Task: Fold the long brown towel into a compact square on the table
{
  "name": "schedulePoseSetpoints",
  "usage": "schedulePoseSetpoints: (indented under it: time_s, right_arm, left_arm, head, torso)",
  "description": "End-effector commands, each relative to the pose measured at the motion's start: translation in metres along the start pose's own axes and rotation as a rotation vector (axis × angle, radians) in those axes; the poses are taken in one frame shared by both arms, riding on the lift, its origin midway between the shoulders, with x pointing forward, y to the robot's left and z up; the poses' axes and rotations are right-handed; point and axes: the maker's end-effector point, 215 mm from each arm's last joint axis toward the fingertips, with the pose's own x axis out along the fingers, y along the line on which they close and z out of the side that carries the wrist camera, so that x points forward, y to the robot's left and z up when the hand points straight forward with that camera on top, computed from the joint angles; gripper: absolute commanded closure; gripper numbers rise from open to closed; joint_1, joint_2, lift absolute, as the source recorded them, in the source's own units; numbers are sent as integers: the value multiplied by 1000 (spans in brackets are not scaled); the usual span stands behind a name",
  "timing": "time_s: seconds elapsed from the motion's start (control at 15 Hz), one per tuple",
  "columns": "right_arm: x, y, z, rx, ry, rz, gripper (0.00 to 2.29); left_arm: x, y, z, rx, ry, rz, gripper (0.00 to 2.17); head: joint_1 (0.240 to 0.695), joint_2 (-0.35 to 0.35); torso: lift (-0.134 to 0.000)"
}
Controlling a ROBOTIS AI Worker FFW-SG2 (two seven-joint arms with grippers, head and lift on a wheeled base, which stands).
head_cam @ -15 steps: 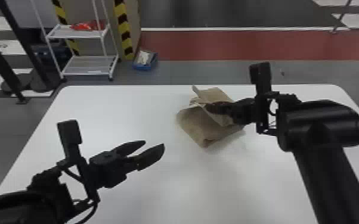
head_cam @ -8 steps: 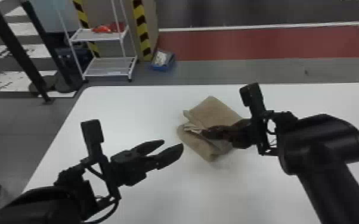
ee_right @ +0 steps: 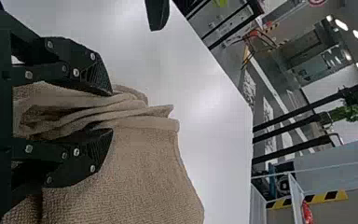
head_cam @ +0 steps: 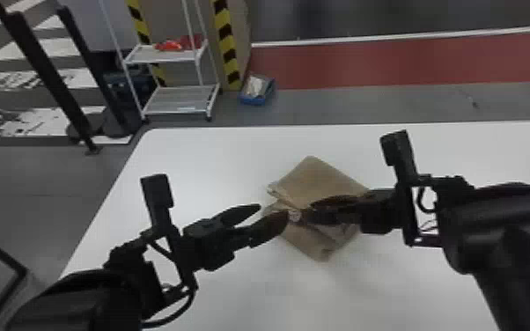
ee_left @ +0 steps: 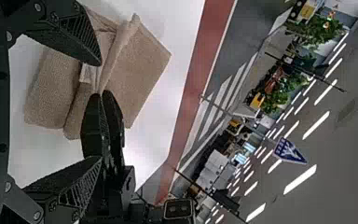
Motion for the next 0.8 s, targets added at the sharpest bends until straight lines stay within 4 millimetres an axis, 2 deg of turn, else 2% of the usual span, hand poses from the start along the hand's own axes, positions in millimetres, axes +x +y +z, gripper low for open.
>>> schedulePoseSetpoints:
  time_s: [0.0, 0.2, 0.4, 0.47, 0.67, 0.73]
  right_arm:
    - [-13, 2, 20, 5, -101, 24, 19]
    - [-40, 1, 37, -15, -240, 9, 29]
    - [-73, -6, 37, 27, -304, -26, 29]
    - [-75, -5, 33, 48, -300, -24, 29]
    - [-58, 16, 14, 58, -259, 19, 33]
    - [-52, 22, 7, 55, -243, 27, 33]
  left_arm:
    - [3, 1, 3, 1, -5, 0, 198]
    - [11, 1, 19, 26, -18, 5, 198]
    - [15, 0, 37, 48, -38, 0, 198]
    - [17, 1, 37, 46, -38, -2, 198]
    - [17, 0, 37, 42, -39, -6, 198]
    - [16, -3, 24, 11, -4, -12, 198]
  head:
    - [695, 164]
    - [695, 153]
    - [695, 120]
    - [695, 109]
    - [695, 93]
    - [695, 102]
  torso:
    - [-124]
    - [-124]
    - [-124]
    - [-124]
    - [-124]
    - [-124]
